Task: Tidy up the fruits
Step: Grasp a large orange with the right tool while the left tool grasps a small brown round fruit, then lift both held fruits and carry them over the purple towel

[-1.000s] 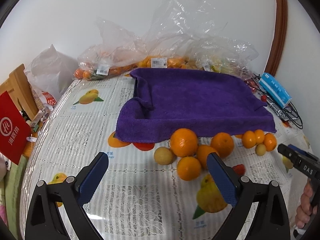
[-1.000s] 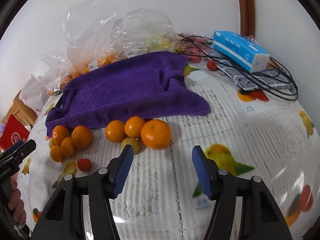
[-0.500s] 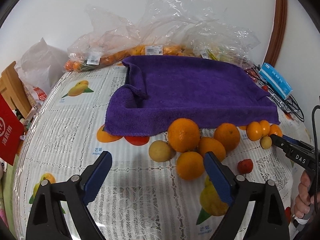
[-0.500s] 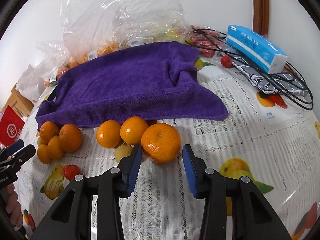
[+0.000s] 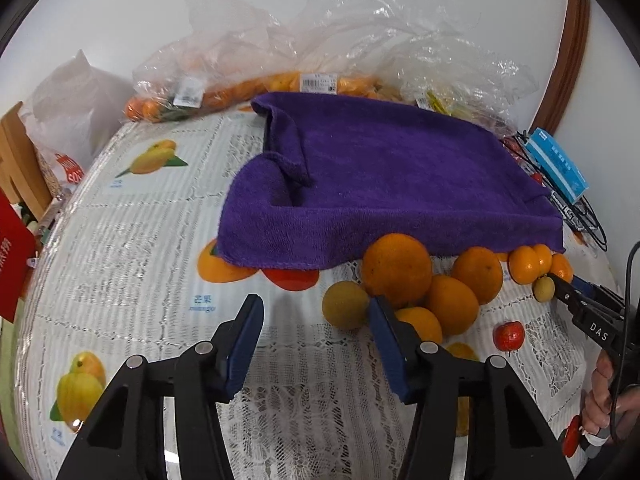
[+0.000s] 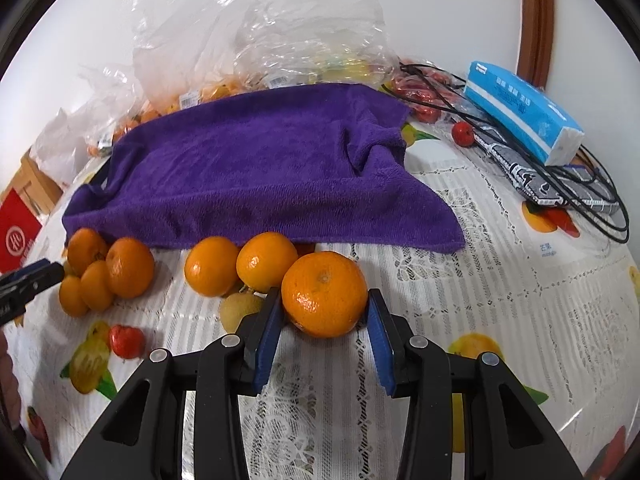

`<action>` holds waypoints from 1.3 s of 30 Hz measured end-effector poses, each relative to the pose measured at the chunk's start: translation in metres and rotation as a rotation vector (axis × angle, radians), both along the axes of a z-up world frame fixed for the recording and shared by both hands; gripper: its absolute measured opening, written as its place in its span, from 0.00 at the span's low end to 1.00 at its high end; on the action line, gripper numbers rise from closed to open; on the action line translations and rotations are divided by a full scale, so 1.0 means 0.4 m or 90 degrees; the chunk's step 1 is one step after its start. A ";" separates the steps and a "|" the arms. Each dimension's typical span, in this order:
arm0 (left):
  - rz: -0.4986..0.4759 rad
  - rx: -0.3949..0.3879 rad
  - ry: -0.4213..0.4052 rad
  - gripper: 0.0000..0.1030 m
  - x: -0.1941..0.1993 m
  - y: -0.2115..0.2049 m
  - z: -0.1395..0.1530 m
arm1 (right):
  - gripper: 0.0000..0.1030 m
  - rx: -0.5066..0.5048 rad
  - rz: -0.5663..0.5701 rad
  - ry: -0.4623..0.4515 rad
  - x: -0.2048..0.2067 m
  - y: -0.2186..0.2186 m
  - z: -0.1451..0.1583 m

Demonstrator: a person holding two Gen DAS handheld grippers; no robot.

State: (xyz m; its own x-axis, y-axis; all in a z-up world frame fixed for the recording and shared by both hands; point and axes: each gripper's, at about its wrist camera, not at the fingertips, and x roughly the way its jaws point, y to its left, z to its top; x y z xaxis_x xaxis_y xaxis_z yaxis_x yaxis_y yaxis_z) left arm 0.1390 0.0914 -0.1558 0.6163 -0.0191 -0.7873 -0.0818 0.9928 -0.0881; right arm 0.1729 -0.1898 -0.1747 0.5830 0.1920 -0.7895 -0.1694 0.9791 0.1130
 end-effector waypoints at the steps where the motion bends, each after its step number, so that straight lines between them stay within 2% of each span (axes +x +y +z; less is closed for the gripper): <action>1: -0.006 -0.002 0.002 0.51 0.004 -0.002 -0.004 | 0.40 -0.005 0.001 -0.002 -0.002 0.001 -0.001; 4: -0.011 -0.004 0.007 0.50 0.016 -0.007 -0.016 | 0.40 -0.005 0.001 -0.004 0.000 0.000 -0.003; 7: -0.008 -0.013 0.013 0.39 0.024 -0.006 -0.030 | 0.40 0.007 -0.007 -0.003 0.003 -0.006 -0.004; 9: -0.005 0.004 0.002 0.35 0.023 -0.013 -0.031 | 0.40 0.008 -0.008 -0.003 0.002 -0.005 -0.005; 13: -0.011 0.038 -0.012 0.34 0.025 -0.031 -0.037 | 0.41 0.004 -0.007 -0.003 0.000 0.000 -0.006; 16: -0.011 0.039 -0.015 0.34 0.024 -0.032 -0.037 | 0.41 0.006 -0.007 -0.004 0.000 0.000 -0.008; 18: -0.013 0.023 -0.019 0.25 0.023 -0.023 -0.036 | 0.41 0.015 -0.007 -0.004 0.000 -0.004 -0.009; 22: -0.010 -0.022 -0.027 0.26 0.018 0.001 -0.034 | 0.40 0.032 -0.008 -0.006 -0.003 -0.012 -0.008; 34: 0.003 -0.048 -0.037 0.26 0.005 0.022 -0.033 | 0.39 0.058 -0.010 -0.039 -0.033 -0.027 0.015; 39: 0.002 -0.054 -0.056 0.26 -0.004 0.024 -0.022 | 0.39 0.076 -0.005 -0.055 -0.043 -0.035 0.024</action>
